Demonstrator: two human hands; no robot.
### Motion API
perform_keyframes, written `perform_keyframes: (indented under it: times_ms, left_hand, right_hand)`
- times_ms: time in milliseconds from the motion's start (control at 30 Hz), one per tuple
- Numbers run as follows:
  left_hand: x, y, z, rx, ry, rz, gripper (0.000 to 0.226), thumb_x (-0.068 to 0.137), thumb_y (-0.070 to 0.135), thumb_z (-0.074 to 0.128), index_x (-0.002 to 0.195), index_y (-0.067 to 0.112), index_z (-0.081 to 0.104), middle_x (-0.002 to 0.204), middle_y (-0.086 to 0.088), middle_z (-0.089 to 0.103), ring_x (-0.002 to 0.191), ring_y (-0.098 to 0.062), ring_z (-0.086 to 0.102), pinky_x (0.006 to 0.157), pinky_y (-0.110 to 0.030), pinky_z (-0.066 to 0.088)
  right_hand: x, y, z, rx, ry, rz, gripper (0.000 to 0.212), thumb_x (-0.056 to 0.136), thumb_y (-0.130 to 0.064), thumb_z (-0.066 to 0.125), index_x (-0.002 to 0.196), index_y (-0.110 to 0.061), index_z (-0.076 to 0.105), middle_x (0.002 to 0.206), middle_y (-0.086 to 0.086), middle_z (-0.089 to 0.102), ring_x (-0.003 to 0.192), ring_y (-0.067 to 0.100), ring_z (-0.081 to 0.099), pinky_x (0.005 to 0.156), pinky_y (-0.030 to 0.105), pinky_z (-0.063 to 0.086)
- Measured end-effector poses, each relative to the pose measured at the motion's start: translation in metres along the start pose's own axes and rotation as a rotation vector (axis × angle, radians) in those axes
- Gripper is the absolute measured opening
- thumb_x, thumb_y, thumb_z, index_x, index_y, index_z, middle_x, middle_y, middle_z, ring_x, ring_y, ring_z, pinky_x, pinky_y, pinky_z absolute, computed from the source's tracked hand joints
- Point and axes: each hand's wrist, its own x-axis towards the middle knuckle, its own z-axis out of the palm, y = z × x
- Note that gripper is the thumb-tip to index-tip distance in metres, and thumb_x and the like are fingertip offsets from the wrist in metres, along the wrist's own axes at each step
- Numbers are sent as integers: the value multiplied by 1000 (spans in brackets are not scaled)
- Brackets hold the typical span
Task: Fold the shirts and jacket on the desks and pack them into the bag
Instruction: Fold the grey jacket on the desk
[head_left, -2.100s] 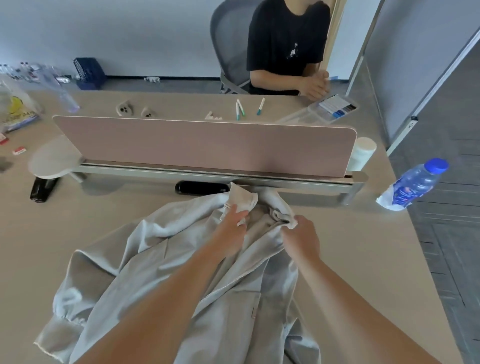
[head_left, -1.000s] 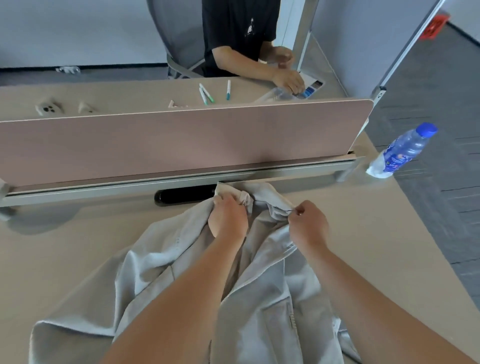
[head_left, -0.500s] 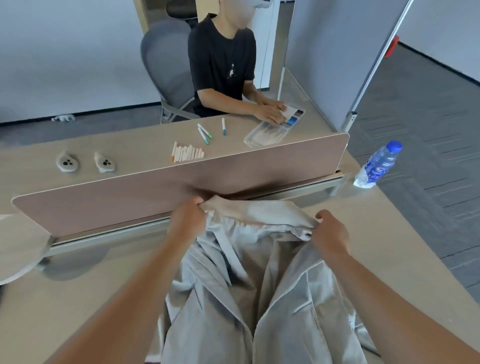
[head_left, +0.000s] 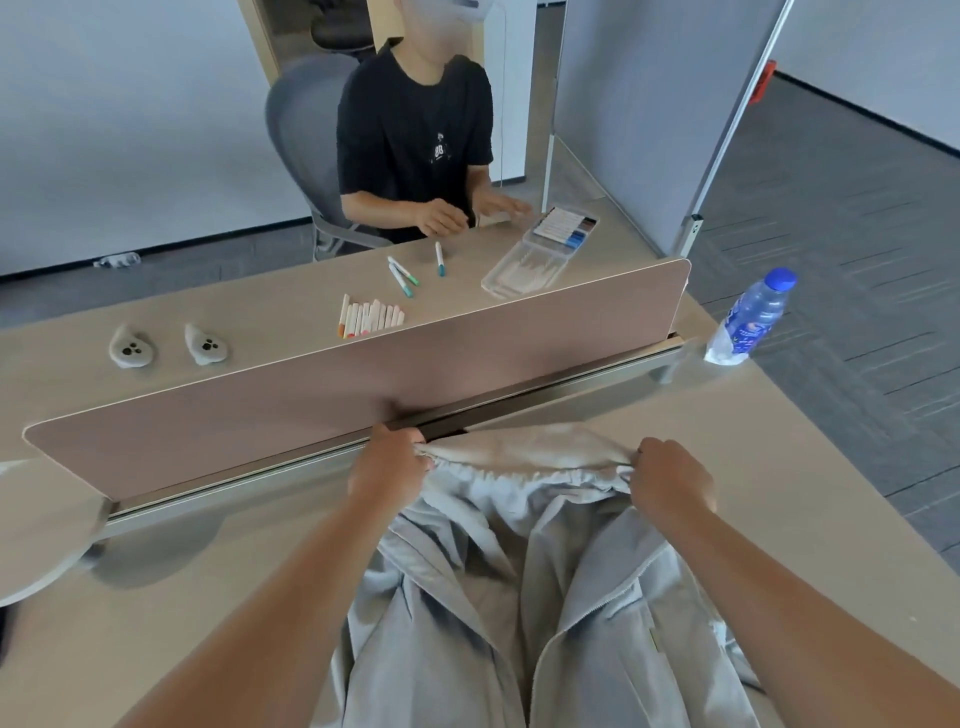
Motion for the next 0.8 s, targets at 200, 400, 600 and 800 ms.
perform_keyframes:
  times_ms: [200, 400, 600, 800]
  left_hand:
    - [-5, 0, 8, 266, 45, -38, 36, 93, 11, 53, 122, 28, 66, 128, 1, 47, 101, -26, 65, 70, -33, 46]
    - [-8, 24, 7, 650, 21, 88, 29, 86, 2, 52, 107, 15, 68, 107, -1, 63, 100, -23, 64, 71, -29, 40]
    - [-8, 49, 15, 553, 15, 164, 29, 91, 1, 50, 115, 10, 62, 121, -5, 58, 107, -27, 64, 70, -32, 40]
    - [17, 51, 46, 344, -156, 240, 28, 96, 7, 45, 123, 8, 54, 145, -12, 45, 116, -28, 60, 88, -39, 45]
  right_hand:
    - [5, -18, 15, -18, 14, -119, 40, 94, -11, 50, 133, -20, 50, 142, -2, 45, 110, 30, 64, 84, 36, 51]
    - [15, -50, 45, -14, -37, -418, 65, 95, -5, 44, 154, -29, 30, 162, -12, 22, 115, 26, 63, 81, 36, 53]
    - [31, -53, 61, 7, -43, -371, 65, 94, -9, 47, 154, -30, 29, 153, -1, 35, 106, 27, 65, 77, 39, 56]
    - [39, -47, 72, -23, -64, -335, 57, 94, -8, 48, 148, -24, 38, 144, 4, 41, 105, 30, 65, 73, 36, 52]
